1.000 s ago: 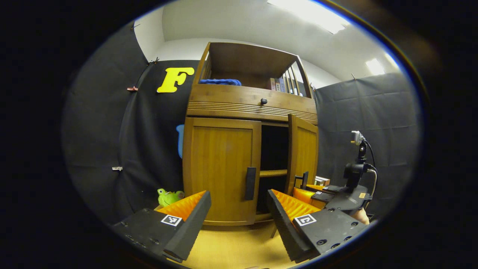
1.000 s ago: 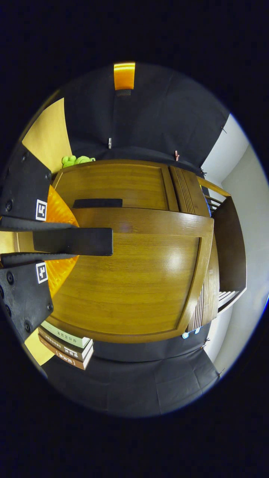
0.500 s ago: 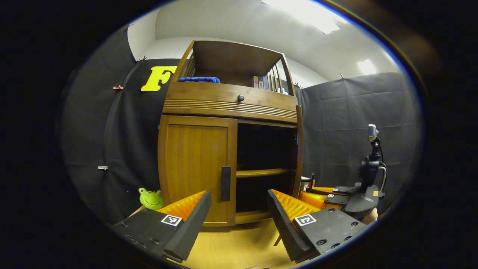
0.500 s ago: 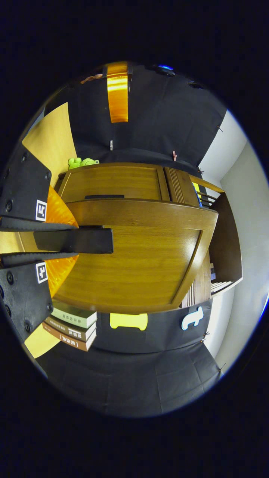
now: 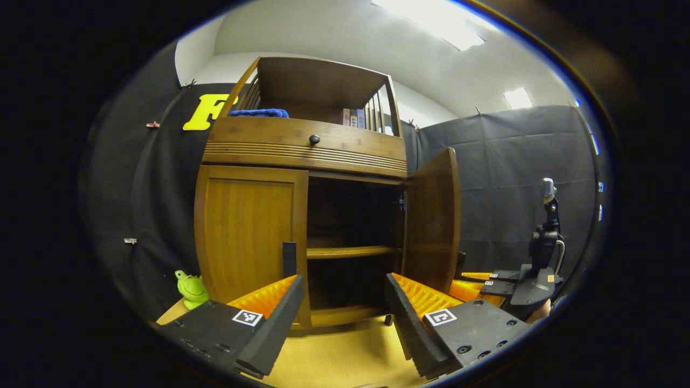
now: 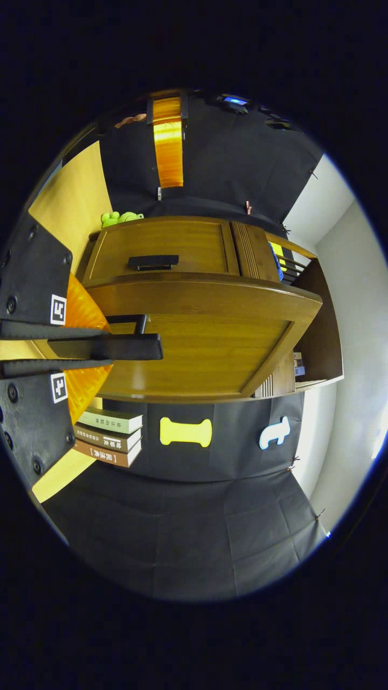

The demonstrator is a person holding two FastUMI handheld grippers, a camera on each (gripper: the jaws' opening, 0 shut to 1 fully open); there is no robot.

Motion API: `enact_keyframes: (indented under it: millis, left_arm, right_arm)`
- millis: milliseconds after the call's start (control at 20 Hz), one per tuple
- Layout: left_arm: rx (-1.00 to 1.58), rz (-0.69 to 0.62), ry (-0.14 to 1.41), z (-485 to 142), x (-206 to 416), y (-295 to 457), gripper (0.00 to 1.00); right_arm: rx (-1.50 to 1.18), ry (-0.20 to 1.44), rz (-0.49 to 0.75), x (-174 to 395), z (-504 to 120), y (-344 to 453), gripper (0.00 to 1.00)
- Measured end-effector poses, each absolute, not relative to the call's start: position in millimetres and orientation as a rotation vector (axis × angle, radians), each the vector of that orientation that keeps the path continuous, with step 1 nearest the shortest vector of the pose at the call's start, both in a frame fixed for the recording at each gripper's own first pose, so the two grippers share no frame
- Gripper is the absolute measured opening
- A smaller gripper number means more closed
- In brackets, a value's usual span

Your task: Open the right door of the double-door shoe cabinet with the right hand, and open the left door with the left hand.

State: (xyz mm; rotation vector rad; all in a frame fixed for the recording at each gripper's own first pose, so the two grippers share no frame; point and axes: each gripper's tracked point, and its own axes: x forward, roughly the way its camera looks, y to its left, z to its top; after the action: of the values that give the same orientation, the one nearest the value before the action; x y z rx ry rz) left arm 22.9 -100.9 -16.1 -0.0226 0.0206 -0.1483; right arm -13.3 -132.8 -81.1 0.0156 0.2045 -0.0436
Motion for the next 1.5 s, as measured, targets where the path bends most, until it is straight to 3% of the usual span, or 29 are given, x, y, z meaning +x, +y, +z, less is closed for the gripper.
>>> enact_keyframes:
  millis: [400,450,500,650,1200,1350,1400,1450,1500]
  left_arm:
    - [-0.01,-0.151,0.022,-22.1,39.1,-115.9,0.92]
    - [-0.005,-0.145,0.02,-24.0,42.2,-114.8,0.92]
    - [0.002,-0.135,0.019,-24.2,45.5,-113.5,0.91]
    - [0.022,-0.107,0.007,-26.0,55.2,-108.1,0.91]
    - [0.091,0.002,-0.012,-44.0,115.3,-67.0,0.89]
    - [0.127,0.05,-0.048,-45.8,132.5,-51.1,0.88]
    - [0.139,0.064,-0.064,-44.9,140.6,-45.0,0.88]
    - [0.145,0.071,-0.074,-46.1,149.4,-40.6,0.87]
    - [0.147,0.073,-0.077,-48.7,157.2,-36.7,0.86]
  right_arm:
    - [-0.018,0.186,-0.137,-30.7,-81.4,-188.3,0.17]
    - [-0.028,0.181,-0.156,-32.7,-80.3,-195.5,0.12]
    - [-0.035,0.176,-0.172,-34.5,-79.5,-200.8,0.17]
    - [-0.024,0.175,-0.185,-39.8,-79.5,-208.3,0.11]
    - [-0.017,0.098,-0.259,-74.5,-53.9,-240.9,0.08]
    - [-0.014,0.079,-0.256,-83.6,-48.5,-241.0,0.11]
    - [-0.021,0.07,-0.267,-86.6,-46.5,-242.7,0.2]
    - [-0.025,0.065,-0.284,-90.0,-45.6,-245.8,0.2]
    - [-0.025,0.056,-0.275,-93.8,-43.0,-241.4,0.11]
